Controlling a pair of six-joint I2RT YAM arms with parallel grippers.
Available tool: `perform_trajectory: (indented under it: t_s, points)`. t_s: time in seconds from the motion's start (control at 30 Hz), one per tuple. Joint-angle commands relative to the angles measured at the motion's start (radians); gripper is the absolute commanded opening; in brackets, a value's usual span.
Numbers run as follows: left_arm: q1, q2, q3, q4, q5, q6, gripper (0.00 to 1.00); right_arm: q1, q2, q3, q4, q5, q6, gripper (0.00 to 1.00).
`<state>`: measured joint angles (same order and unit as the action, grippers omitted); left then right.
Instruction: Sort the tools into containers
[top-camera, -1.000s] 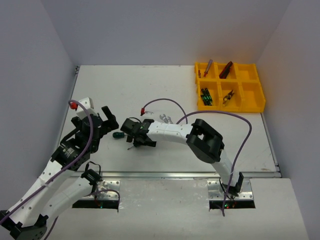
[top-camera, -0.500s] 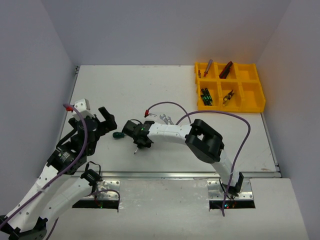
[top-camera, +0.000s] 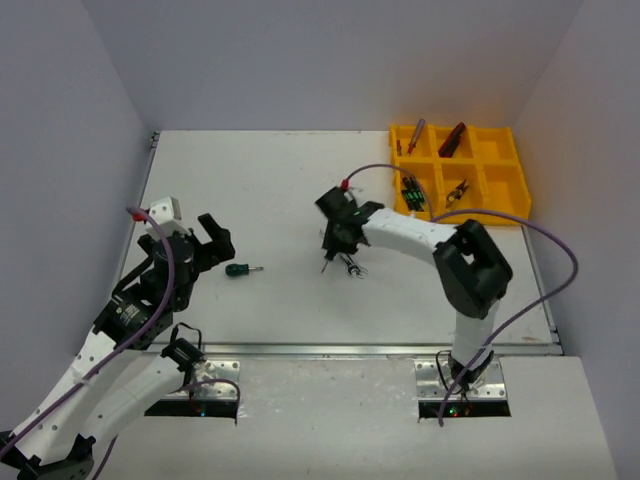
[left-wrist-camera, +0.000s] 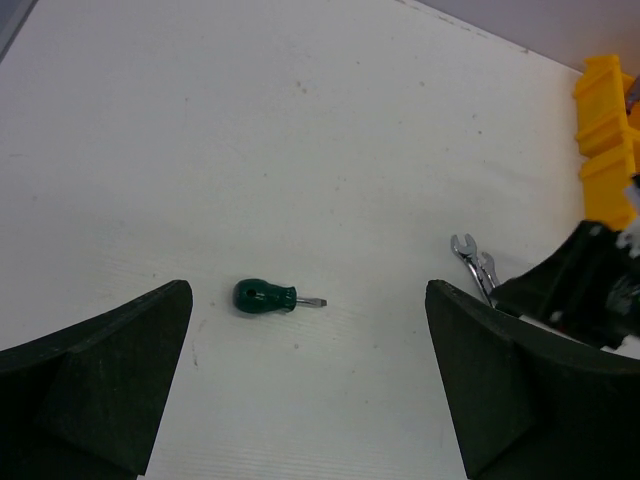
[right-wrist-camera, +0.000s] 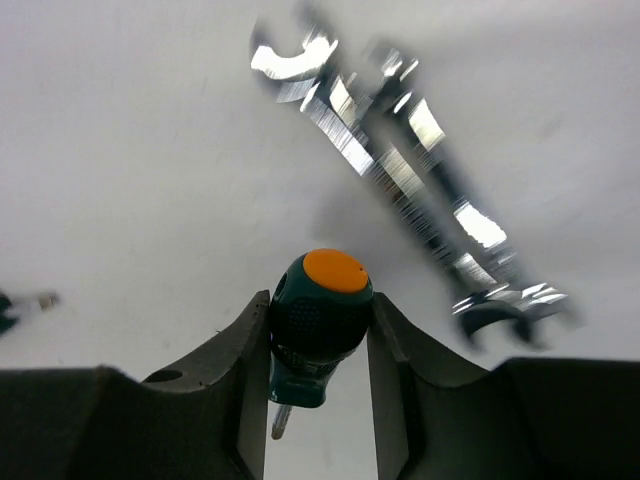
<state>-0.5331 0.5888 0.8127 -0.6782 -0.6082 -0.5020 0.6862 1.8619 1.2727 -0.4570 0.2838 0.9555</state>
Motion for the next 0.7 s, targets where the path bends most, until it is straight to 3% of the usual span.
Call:
perform_trajectory:
  t_s: [0.0,0.13,0.2,0.23,0.37,0.5,0.53,0.67]
  points:
    - [0.008,-0.020,0.008,0.049,0.021,0.019,1.00,-0.294,-0.181,0.113,-0.019,0.023,-0.392,0.00]
    - [0.008,-0.021,0.005,0.059,0.035,0.030,1.00,-0.524,-0.080,0.311,-0.031,0.181,-0.549,0.00]
    - [0.008,-0.014,0.003,0.062,0.047,0.036,1.00,-0.612,0.065,0.483,-0.014,0.315,-0.656,0.00]
    - [0.008,-0.009,0.003,0.066,0.053,0.036,1.00,-0.634,0.067,0.557,-0.003,0.317,-0.657,0.00]
    - [0.009,0.022,-0.003,0.080,0.088,0.054,1.00,-0.728,0.338,0.900,0.040,0.439,-0.762,0.00]
    - [0.011,0.072,0.000,0.085,0.117,0.068,1.00,-0.711,0.334,0.790,0.443,0.543,-0.985,0.00]
    - [0.012,0.078,0.000,0.086,0.120,0.071,1.00,-0.709,0.326,0.754,0.452,0.560,-0.991,0.00]
    - [0.014,0.082,-0.002,0.094,0.132,0.074,1.00,-0.700,0.271,0.541,0.814,0.535,-1.145,0.00]
